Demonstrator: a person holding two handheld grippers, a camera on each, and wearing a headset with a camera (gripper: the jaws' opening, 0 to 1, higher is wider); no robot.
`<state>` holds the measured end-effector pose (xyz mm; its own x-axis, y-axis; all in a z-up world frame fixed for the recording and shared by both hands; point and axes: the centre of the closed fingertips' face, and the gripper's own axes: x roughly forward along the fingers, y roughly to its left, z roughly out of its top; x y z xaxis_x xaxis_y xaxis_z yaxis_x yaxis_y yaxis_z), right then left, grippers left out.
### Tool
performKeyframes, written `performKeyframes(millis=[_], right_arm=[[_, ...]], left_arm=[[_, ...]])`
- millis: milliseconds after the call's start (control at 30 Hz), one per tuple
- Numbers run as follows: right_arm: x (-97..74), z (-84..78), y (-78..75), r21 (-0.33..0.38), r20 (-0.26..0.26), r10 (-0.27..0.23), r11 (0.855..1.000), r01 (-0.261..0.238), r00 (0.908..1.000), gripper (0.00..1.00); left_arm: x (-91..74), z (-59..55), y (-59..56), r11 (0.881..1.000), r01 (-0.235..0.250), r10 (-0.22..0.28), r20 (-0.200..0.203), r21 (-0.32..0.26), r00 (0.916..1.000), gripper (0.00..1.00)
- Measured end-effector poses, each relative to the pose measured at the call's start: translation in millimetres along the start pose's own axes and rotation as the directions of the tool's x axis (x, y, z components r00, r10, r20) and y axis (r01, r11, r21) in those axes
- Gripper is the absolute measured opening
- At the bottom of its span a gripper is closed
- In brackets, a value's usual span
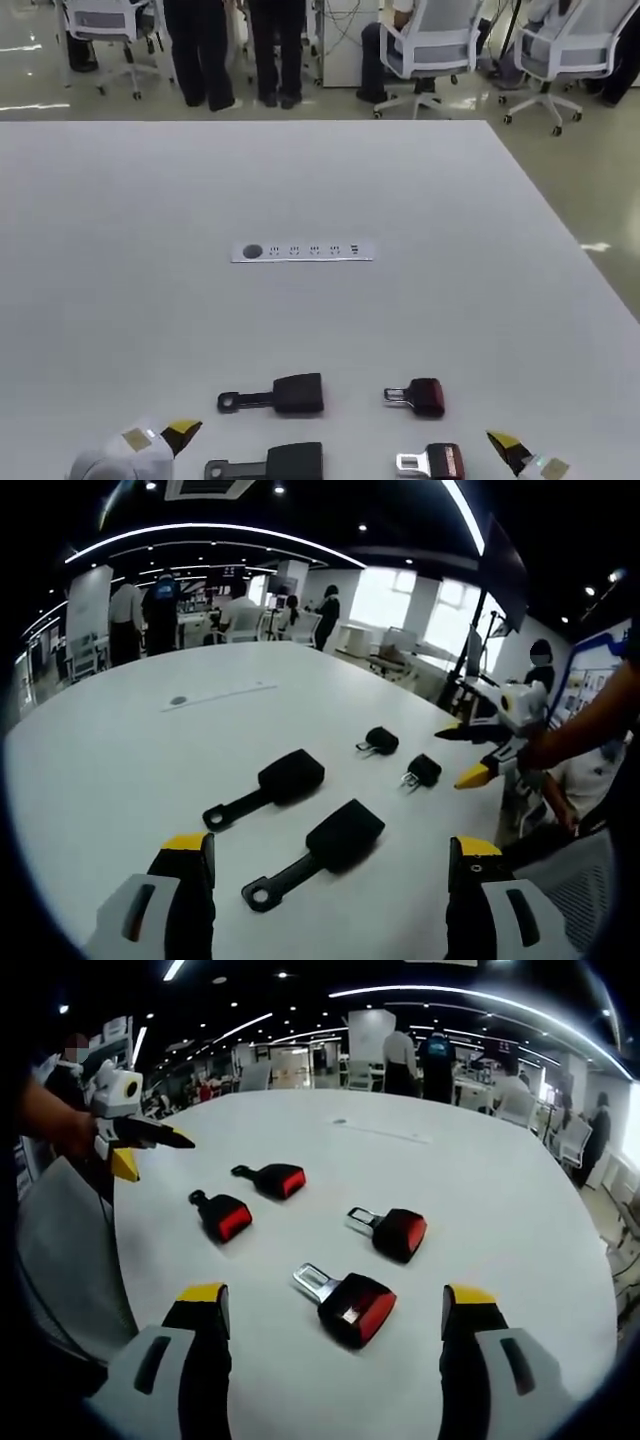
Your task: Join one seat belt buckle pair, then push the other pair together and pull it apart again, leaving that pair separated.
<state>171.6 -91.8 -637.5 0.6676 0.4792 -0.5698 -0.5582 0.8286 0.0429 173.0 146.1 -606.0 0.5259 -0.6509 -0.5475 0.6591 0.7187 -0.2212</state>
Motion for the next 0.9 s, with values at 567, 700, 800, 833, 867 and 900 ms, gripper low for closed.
performKeyframes(millis=[567,700,800,833,867,900], right_arm=[[20.1,-4.8,-2.0,-0.008,-0.045,0.093,0.996,-0.093,0.9947,0.85],[25.4,-7.5,1.9,-0.014,-0.061,0.130,0.991,-0.131,0.9897,0.84],[26.7,-8.7,3.0,-0.028,-0.072,0.147,0.988,-0.149,0.9865,0.83],[27.7,-8.6,3.3,-0.026,-0.075,0.158,0.987,-0.161,0.9845,0.83],[28.5,-9.1,4.5,-0.022,-0.081,0.176,0.984,-0.178,0.9811,0.83],[28.1,-9.8,4.5,-0.024,-0.088,0.186,0.982,-0.189,0.9786,0.83]], left_arm=[[20.5,-4.8,-1.8,0.998,0.061,-0.059,-0.062,0.032,0.9964,0.96],[28.5,-10.9,-5.1,0.994,0.090,-0.084,-0.100,0.062,0.9915,0.95],[32.8,-14.3,-6.0,0.989,0.111,-0.098,-0.134,0.096,0.9862,0.94],[35.4,-16.8,-5.9,0.987,0.120,-0.105,-0.142,0.102,0.9843,0.93],[37.3,-18.3,-6.4,0.986,0.130,-0.114,-0.150,0.105,0.9821,0.92],[38.5,-19.3,-6.6,0.985,0.136,-0.118,-0.158,0.110,0.9803,0.90]])
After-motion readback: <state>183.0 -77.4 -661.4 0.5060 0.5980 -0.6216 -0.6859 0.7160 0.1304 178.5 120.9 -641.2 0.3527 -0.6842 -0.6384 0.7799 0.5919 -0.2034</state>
